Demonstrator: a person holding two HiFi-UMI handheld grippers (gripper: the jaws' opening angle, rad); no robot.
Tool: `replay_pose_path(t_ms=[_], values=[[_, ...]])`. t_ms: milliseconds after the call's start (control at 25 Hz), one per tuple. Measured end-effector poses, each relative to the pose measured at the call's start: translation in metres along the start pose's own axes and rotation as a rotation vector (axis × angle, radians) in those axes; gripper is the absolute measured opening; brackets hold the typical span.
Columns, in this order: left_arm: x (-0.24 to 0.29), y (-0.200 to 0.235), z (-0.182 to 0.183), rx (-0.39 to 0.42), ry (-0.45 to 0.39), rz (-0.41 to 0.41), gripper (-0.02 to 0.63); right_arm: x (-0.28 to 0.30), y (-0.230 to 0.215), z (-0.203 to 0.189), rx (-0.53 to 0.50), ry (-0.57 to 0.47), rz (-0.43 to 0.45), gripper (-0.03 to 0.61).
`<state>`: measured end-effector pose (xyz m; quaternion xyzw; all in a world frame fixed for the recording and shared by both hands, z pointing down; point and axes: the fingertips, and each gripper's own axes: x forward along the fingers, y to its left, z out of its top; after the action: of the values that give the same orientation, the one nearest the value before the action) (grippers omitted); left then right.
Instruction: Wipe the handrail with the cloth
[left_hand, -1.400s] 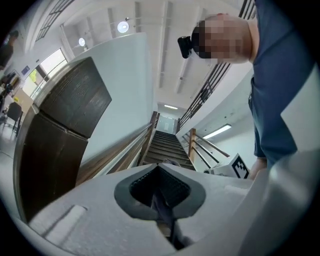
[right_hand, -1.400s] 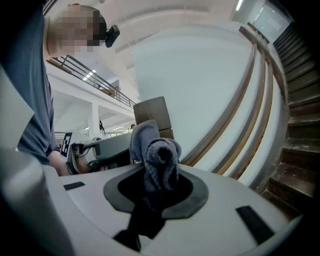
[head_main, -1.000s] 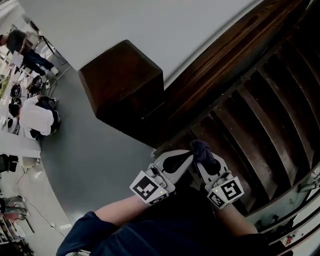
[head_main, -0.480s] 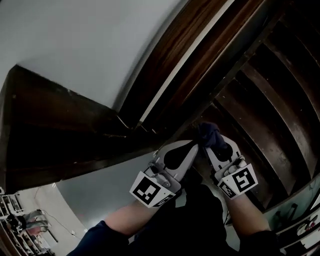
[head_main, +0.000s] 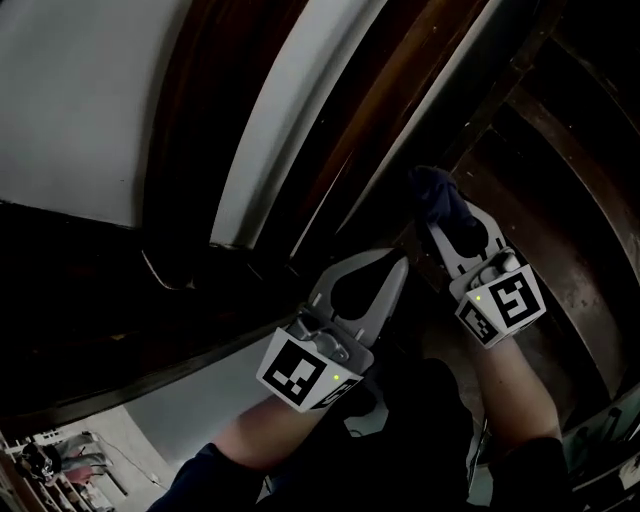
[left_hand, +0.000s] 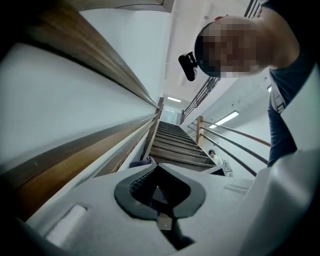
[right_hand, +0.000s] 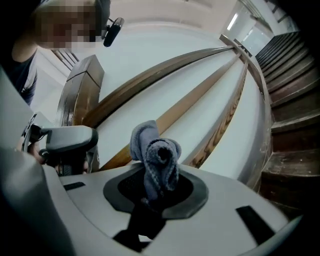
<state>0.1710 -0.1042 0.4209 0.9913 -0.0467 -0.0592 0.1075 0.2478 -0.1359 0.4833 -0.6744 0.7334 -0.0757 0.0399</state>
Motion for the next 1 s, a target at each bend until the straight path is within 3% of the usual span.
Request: replay_pose_path(t_ms=[520,1000], values=[[0.002,0.044,-0.105,0.083,-0.006,-0.09,0.002,0.068,-0.079,-0.062,-0.184,-0.092,-0.067,0.095],[-0.014,0.064,-0.126,0.1,-0.065,-0.071,0.002,0.126,-0.113,-0.056,-0.369,-0.08,-0.119,0.094]])
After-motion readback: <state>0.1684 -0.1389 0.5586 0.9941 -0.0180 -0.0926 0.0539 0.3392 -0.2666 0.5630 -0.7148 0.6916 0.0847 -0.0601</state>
